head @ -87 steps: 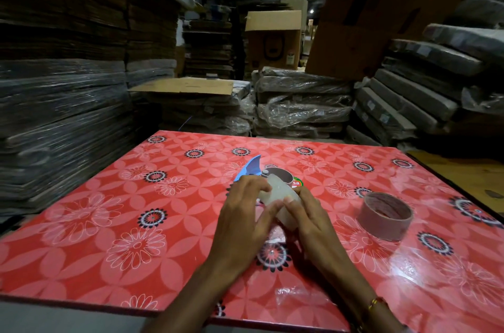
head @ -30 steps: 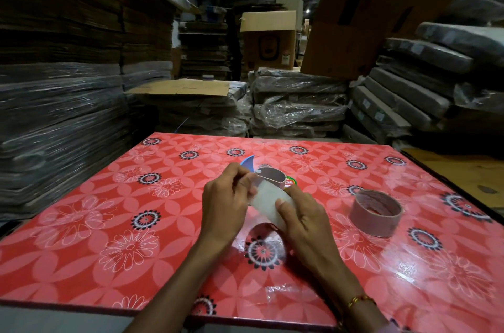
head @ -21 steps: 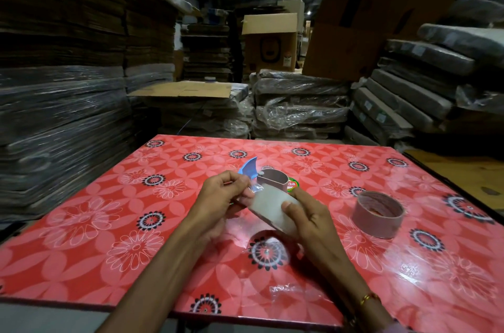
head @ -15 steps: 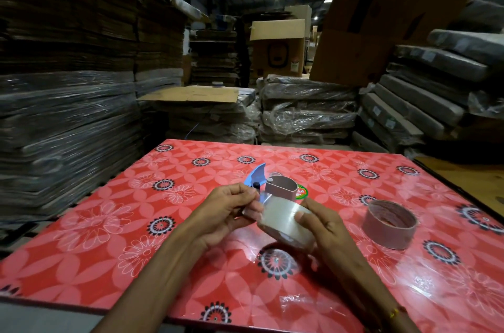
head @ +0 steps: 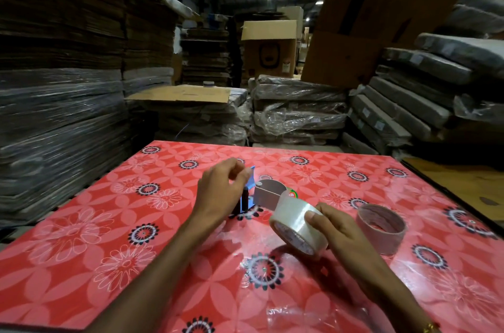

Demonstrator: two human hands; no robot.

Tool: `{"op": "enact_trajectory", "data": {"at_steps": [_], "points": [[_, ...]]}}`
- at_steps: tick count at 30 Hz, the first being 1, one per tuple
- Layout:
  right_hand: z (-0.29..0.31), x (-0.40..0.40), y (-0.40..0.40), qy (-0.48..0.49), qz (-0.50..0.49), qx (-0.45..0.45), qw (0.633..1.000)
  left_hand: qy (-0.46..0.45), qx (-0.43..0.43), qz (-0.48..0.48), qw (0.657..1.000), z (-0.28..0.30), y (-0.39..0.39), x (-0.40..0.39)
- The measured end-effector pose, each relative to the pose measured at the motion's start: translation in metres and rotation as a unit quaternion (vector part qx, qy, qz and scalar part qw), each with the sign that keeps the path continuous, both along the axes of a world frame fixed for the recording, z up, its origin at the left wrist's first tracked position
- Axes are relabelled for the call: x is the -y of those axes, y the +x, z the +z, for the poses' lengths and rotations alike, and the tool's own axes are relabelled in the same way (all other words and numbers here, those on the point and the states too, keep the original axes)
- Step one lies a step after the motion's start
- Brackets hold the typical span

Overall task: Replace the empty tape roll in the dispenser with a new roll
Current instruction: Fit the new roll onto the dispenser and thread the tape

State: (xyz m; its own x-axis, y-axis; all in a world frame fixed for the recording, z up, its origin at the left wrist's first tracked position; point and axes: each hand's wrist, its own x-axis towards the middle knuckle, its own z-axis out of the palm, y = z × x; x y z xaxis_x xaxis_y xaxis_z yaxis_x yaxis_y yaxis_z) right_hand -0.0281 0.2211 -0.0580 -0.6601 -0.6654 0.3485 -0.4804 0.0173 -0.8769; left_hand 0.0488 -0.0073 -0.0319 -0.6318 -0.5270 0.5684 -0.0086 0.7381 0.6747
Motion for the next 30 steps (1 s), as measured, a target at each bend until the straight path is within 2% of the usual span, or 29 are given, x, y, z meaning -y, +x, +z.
{"op": "enact_trajectory", "data": {"at_steps": [2,5,7,11,19,22,30], "points": [[0.001,-0.003,-0.002,-0.001,-0.007,-0.002,1.000,-0.104,0.064,-0.010,0.992,-0.006,-0.009,0.014],[0.002,-0.006,-0.006,0.000,-0.018,-0.016,1.000,-0.128,0.243,-0.041,0.961,-0.020,-0.023,0.030],[-0.001,-0.007,-0.010,0.003,-0.023,-0.023,0.999,-0.129,0.297,-0.039,0.945,-0.028,-0.026,0.036],[-0.003,-0.010,-0.014,0.017,-0.035,-0.041,0.998,-0.113,0.229,-0.065,0.965,-0.038,-0.022,0.033],[-0.014,-0.017,-0.022,0.045,-0.113,-0.213,0.969,-0.193,0.183,-0.034,0.963,-0.038,0.020,0.004],[-0.014,-0.018,-0.017,0.029,-0.124,-0.235,0.964,-0.207,0.184,-0.042,0.960,-0.044,0.035,-0.002],[-0.006,-0.006,-0.005,0.033,-0.139,-0.301,0.943,-0.158,0.222,-0.081,0.959,-0.042,0.045,-0.013]]}}
